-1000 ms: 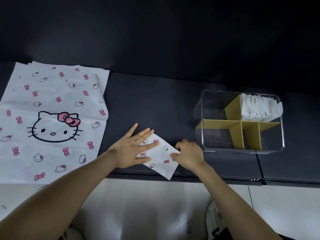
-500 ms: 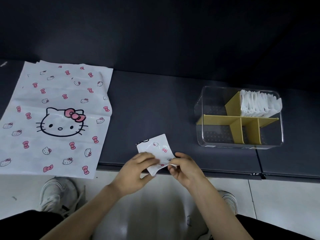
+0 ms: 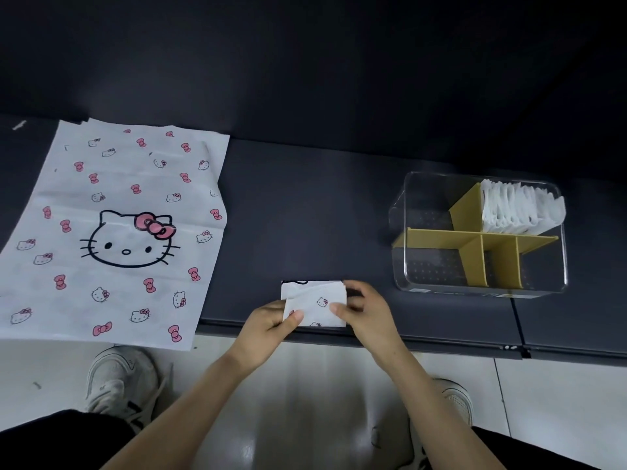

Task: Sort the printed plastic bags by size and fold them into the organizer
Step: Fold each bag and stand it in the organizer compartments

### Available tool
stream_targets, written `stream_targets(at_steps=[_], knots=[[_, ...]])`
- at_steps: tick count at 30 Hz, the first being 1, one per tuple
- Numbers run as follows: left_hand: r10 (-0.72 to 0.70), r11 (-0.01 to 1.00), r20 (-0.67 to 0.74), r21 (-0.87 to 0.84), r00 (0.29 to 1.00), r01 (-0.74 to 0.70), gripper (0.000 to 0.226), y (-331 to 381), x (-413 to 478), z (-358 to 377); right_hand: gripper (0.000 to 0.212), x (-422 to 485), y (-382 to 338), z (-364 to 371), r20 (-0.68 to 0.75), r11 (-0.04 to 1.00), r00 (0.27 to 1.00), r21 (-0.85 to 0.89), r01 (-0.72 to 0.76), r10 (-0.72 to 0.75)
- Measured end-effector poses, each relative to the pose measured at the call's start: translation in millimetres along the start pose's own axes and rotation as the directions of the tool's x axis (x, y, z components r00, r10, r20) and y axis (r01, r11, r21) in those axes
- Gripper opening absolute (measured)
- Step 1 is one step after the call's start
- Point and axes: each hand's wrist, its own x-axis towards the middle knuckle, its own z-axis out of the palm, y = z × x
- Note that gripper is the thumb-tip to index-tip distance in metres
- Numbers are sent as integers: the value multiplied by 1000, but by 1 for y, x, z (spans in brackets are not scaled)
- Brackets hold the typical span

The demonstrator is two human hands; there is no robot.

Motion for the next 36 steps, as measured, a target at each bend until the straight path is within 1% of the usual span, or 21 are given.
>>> stream_targets(at_steps=[2,4,6,7,8,9,11,13,16,18,21,22,23,24,25,26,29,31,33,34,36], knots=[[-14,1000,-29,-6,999,14,42,5,-1,-1,15,7,3,3,-33,1000,999,-24,-18,17],[20,1000,-123,-1,992,-20,46,7,-2,0,12,11,7,7,-60,998,998,-48,-36,33],[63,998,-291,31,955,-57,38,7,-5,4,15,13,11,10,-94,994,995,-93,-53,44],[61,998,-362,43,930,-49,26,5,-7,7,16,14,13,13,-109,991,993,-119,-57,44],[45,999,-405,42,913,-31,21,2,-8,9,15,15,14,14,-119,987,992,-149,-59,41],[33,999,-428,47,903,-14,26,1,-9,12,13,16,15,15,-123,983,992,-175,-60,38],[7,999,-440,34,898,9,37,-3,-10,14,9,15,14,14,-125,979,992,-199,-42,17],[-23,1000,-412,-7,911,22,45,-4,-12,12,6,12,12,11,-126,984,992,-176,-2,-20],[-12,1000,-363,-6,932,10,42,-4,-15,6,14,8,6,7,-77,988,993,-130,80,-90],[-3,1000,-335,12,942,7,45,-4,-16,4,8,10,5,8,-37,986,993,-126,107,-112],[54,998,-314,57,948,-38,45,-2,-17,2,15,17,7,14,-20,970,995,-227,86,-93],[54,998,-318,55,946,-39,42,-2,-17,1,17,20,7,16,-28,961,996,-267,71,-82],[10,999,-341,34,940,1,32,0,-18,2,18,23,6,18,-36,950,996,-305,64,-79],[-37,999,-367,-6,930,37,16,2,-18,4,22,25,4,19,-41,936,996,-347,57,-76],[-83,996,-415,-22,906,81,13,4,-18,6,28,26,2,20,-45,921,996,-385,51,-74],[-117,993,-469,-35,876,114,21,4,-18,9,33,26,1,21,-49,911,996,-411,43,-69],[-158,984,-627,-33,763,177,26,4,-15,15,38,26,-3,22,-67,906,997,-422,14,-46],[-105,977,-648,75,755,200,26,0,-12,15,40,27,-6,22,-62,893,997,-451,4,-36],[25,956,-625,244,780,164,20,-3,-9,13,42,30,-8,23,-57,880,998,-475,-11,-19],[116,925,-608,355,785,138,16,-5,-8,11,42,31,-9,24,-62,876,998,-482,-22,-9],[298,788,-539,604,787,115,18,-10,-4,8,42,33,-10,25,-70,872,997,-488,-42,9]])
